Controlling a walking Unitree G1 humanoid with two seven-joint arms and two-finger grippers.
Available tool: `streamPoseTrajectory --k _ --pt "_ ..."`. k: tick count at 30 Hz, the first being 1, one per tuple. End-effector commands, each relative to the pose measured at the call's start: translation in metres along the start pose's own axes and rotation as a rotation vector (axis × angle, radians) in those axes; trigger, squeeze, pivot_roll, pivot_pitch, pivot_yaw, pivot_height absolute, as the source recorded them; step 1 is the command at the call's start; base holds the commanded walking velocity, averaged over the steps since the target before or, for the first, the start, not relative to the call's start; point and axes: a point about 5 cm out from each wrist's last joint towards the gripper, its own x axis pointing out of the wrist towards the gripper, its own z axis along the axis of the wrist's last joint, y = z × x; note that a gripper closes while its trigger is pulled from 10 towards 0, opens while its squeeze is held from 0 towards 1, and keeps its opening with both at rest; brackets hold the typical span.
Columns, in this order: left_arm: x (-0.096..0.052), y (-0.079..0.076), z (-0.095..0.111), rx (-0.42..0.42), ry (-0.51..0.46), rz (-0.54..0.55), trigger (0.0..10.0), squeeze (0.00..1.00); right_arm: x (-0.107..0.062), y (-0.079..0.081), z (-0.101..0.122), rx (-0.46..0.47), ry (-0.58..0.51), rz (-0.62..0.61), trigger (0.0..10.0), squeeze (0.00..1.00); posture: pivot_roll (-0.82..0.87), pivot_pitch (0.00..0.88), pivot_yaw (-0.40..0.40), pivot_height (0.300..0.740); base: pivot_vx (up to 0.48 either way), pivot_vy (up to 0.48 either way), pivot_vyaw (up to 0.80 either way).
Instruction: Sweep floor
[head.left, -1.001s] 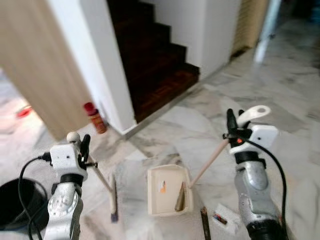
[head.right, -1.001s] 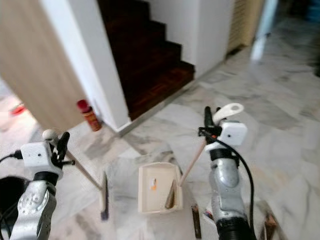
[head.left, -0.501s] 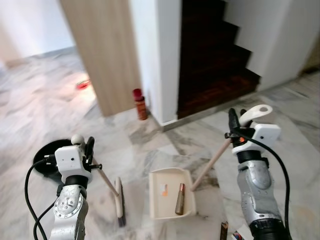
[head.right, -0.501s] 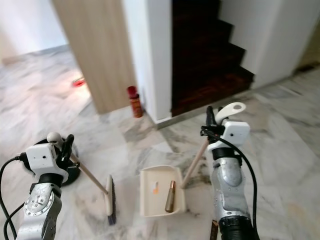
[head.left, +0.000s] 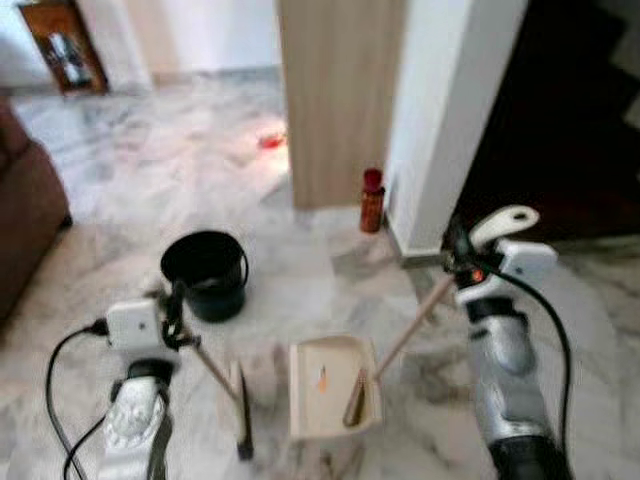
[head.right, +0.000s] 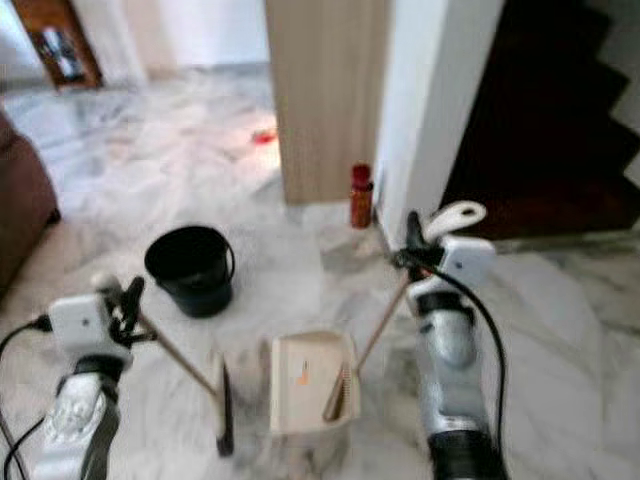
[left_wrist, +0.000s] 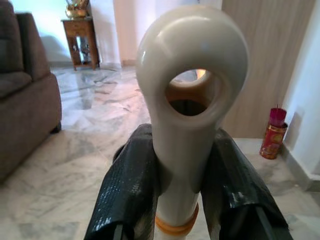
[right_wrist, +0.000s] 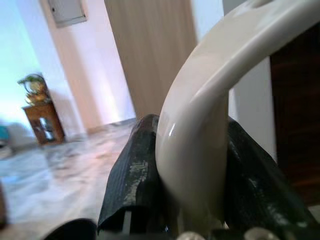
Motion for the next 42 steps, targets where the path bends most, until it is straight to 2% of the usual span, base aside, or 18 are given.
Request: streamPoseTrajectory --k 1,4,7,9,22,33,42 --pt "0.003 -0.004 0.015 0.01 -0.073 -0.025 10.0 0.0 0.001 -0.008 0.012 0.077 -0.051 -0.062 10.0 0.0 0.07 0.0 0.052 0.74 0.0 0.0 0.0" --pt "0.003 -0.004 0.015 0.013 -0.071 -0.027 10.0 0.0 0.0 -0.007 0.015 0.1 -0.063 -0.077 10.0 0.0 0.07 0.0 0.058 0.74 0.0 0.0 0.0" --pt "0.002 -0.003 0.014 0.018 -0.069 -0.026 10.0 0.0 0.002 -0.008 0.027 0.203 -0.101 -0.126 10.0 0.0 0.07 0.0 0.062 0.74 0.0 0.0 0.0" --pt "0.002 -0.003 0.014 0.02 -0.066 -0.025 10.0 0.0 0.005 -0.009 0.033 0.238 -0.12 -0.142 10.0 0.0 0.06 0.0 0.063 0.74 0.0 0.0 0.0" --pt "0.0 -0.003 0.016 0.03 -0.079 -0.017 10.0 0.0 0.012 0.001 0.043 0.253 -0.128 -0.093 10.0 0.0 0.08 0.0 0.054 0.74 0.0 0.0 0.0" --pt "-0.01 0.003 0.008 0.041 -0.05 0.005 10.0 0.0 0.012 0.005 0.046 0.238 -0.128 -0.068 10.0 0.0 0.09 0.009 0.054 0.74 0.0 0.0 0.0" --pt "-0.009 0.002 0.01 0.036 -0.054 0.006 10.0 0.0 0.015 0.006 0.047 0.253 -0.125 -0.059 10.0 0.0 0.09 0.011 0.054 0.74 0.0 0.455 0.0"
